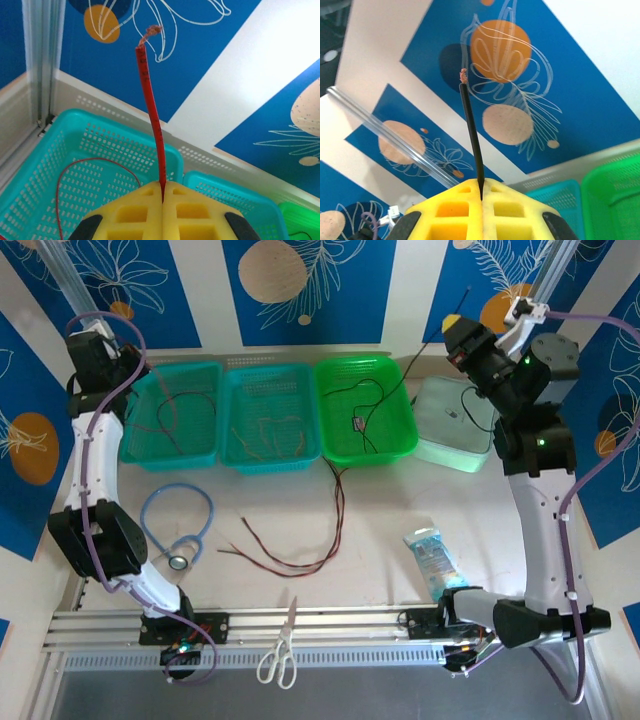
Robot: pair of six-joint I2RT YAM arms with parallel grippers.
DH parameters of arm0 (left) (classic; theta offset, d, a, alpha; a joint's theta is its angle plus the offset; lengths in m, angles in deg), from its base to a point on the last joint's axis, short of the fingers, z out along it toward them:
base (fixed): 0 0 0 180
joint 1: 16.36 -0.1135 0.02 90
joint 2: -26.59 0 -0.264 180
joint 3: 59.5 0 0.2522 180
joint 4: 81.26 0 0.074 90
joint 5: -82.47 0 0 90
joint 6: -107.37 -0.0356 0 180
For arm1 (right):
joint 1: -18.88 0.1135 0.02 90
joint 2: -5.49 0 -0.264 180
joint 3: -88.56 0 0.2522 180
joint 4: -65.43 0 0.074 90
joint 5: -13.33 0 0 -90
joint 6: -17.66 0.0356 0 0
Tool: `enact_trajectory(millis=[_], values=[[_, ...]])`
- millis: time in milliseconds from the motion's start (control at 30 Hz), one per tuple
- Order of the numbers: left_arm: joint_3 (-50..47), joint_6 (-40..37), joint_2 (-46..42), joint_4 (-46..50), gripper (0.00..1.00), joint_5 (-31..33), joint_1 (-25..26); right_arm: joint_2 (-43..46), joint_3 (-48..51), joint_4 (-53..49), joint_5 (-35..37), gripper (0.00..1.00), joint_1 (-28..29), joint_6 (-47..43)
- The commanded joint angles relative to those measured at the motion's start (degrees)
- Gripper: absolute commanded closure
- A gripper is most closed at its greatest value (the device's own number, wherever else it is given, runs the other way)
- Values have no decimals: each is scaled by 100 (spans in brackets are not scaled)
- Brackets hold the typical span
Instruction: Untangle the cables
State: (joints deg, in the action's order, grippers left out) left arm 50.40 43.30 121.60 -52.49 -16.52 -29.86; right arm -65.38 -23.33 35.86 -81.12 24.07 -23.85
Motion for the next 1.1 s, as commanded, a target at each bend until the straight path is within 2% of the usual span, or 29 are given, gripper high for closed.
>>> enact_trajectory(millis=[0,100,200,400,600,1067], values=[[-104,176,131,-256,100,-503,-71,-219,-465,168,101,100,138,-229],[269,205,194,-199,100,-638,-70,-387,-688,88,69,100,210,-269],[1045,-5,238,115,100,-287,-74,-344,-514,128,79,100,236,-262],[2516,-71,363,346,100,4,-83,-87,-44,245,139,100,228,-212],[3094,-143,336,-10,100,534,-92,15,31,181,137,100,213,-250],[3674,332,511,-195,100,231,-96,150,74,109,173,100,174,-264]])
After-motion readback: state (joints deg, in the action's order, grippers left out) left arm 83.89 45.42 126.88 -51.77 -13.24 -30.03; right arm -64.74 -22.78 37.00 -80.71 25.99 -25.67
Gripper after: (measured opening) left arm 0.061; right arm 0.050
